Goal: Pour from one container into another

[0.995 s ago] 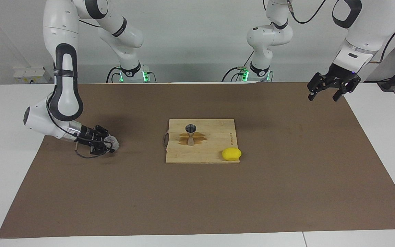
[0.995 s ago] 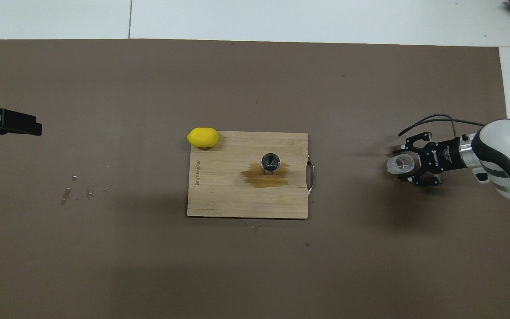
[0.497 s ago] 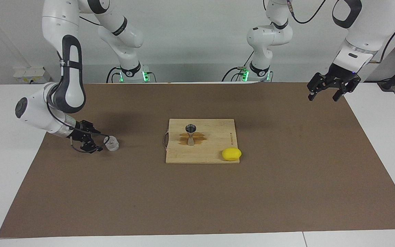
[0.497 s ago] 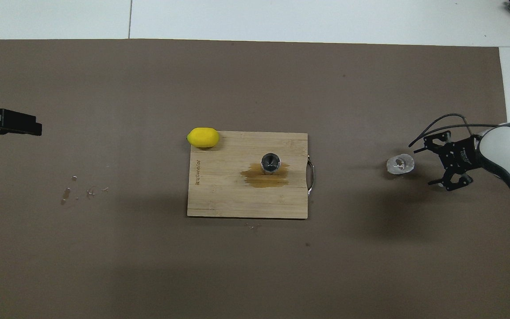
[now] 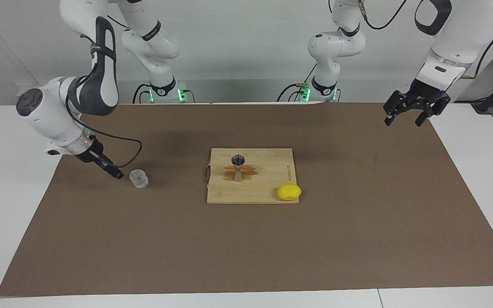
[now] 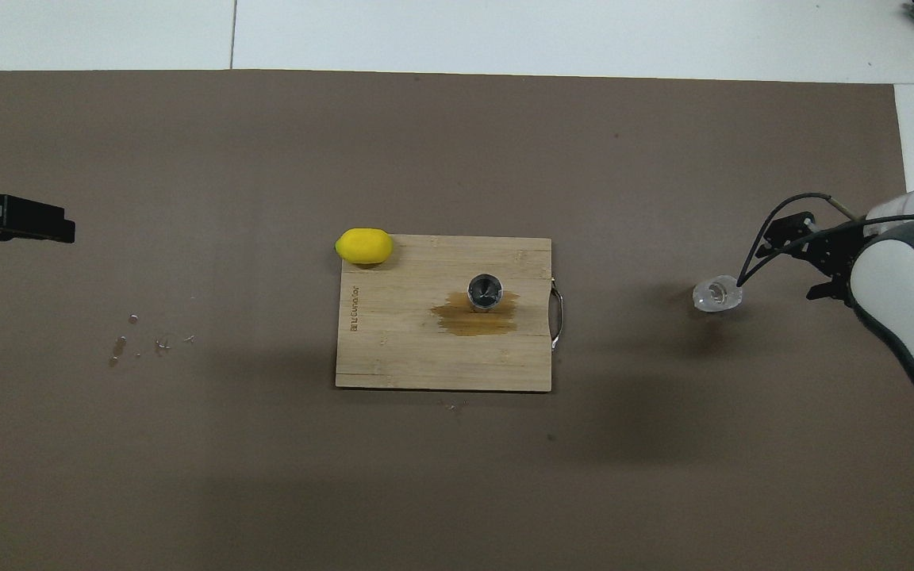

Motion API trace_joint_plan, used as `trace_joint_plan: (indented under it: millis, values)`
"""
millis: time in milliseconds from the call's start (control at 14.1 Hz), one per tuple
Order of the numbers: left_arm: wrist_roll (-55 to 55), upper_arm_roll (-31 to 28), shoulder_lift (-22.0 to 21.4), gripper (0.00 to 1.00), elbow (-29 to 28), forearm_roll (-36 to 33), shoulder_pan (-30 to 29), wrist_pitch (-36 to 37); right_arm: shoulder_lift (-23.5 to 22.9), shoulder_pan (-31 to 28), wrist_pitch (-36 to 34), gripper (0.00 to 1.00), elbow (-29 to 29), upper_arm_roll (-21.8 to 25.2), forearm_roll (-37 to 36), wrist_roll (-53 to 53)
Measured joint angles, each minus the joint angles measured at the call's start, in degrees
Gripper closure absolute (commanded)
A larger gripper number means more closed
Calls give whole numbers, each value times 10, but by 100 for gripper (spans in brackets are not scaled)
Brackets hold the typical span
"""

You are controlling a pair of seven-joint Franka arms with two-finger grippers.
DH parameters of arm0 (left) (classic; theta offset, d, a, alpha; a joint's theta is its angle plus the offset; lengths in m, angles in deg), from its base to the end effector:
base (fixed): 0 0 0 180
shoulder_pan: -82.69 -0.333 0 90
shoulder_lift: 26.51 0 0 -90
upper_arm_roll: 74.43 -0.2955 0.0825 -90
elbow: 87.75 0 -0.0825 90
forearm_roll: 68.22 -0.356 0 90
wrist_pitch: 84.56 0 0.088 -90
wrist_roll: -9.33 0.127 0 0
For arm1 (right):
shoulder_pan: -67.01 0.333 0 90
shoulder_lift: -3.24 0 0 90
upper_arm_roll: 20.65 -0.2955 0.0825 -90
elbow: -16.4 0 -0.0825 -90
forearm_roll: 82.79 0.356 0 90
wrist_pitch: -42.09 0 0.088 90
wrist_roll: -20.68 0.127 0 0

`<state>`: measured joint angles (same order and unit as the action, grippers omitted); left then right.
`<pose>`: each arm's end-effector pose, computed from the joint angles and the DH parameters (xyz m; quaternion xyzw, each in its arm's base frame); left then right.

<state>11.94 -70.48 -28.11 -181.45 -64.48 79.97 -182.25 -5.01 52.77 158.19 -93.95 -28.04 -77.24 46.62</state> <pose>0.5327 -0.0193 0.5825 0.9978 -0.0307 0.0491 0.0310 0.5553 -0.0611 0.3860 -0.9512 0.3035 0.0297 0.0480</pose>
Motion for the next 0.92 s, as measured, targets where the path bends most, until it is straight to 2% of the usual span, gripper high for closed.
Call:
trace_joint_plan:
  millis: [213,355,639,923]
  values:
    - [0,0,0,0,0,0,0,0,40,60,-10,1,11,-2,-56,-8]
    - [0,0,0,0,0,0,0,0,52,87,-56,1,49,-2,-66,-10]
    - [0,0,0,0,0,0,0,0,53,115,-150,1,152,-3,-83,-23]
    - [0,0,0,0,0,0,0,0,61,120,-210,1,184,-3,-90,-74]
